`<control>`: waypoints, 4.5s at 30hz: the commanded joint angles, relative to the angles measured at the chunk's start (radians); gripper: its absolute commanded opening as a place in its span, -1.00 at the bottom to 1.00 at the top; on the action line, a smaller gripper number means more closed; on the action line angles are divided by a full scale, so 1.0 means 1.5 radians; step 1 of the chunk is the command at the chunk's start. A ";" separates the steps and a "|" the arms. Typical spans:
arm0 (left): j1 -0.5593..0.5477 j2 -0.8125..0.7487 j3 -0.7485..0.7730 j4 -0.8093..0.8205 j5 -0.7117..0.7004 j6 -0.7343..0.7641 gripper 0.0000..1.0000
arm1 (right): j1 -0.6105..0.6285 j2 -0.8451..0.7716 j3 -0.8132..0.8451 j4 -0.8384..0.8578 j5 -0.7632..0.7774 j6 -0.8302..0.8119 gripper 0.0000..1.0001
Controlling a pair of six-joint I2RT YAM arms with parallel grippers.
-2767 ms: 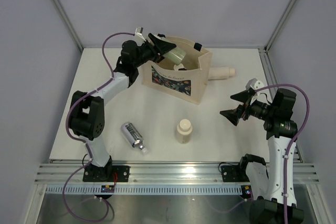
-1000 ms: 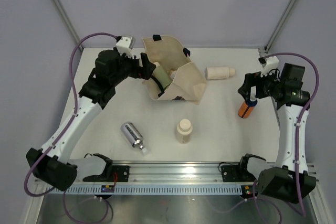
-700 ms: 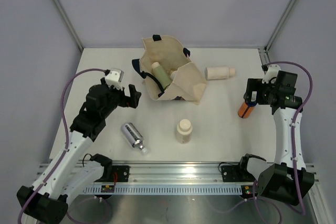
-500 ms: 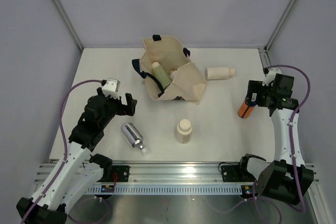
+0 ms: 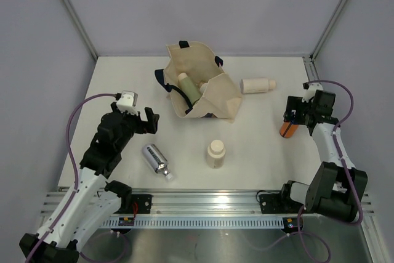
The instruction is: Place the personal care products into the canvas bag
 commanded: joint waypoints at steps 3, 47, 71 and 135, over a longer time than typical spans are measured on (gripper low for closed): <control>0.004 0.003 0.006 0.040 -0.012 -0.011 0.98 | 0.002 0.041 0.002 0.073 -0.091 -0.038 0.62; 0.005 -0.054 -0.007 -0.014 -0.030 -0.064 0.98 | 0.077 0.113 0.366 -0.287 -0.665 -0.123 -1.00; 0.007 -0.064 0.012 -0.206 -0.074 -0.381 0.98 | 0.495 0.641 1.132 -0.194 -0.306 0.037 -1.00; 0.049 0.320 0.140 0.372 0.607 -0.605 -1.00 | -0.067 -0.176 0.066 0.016 -0.656 0.015 0.99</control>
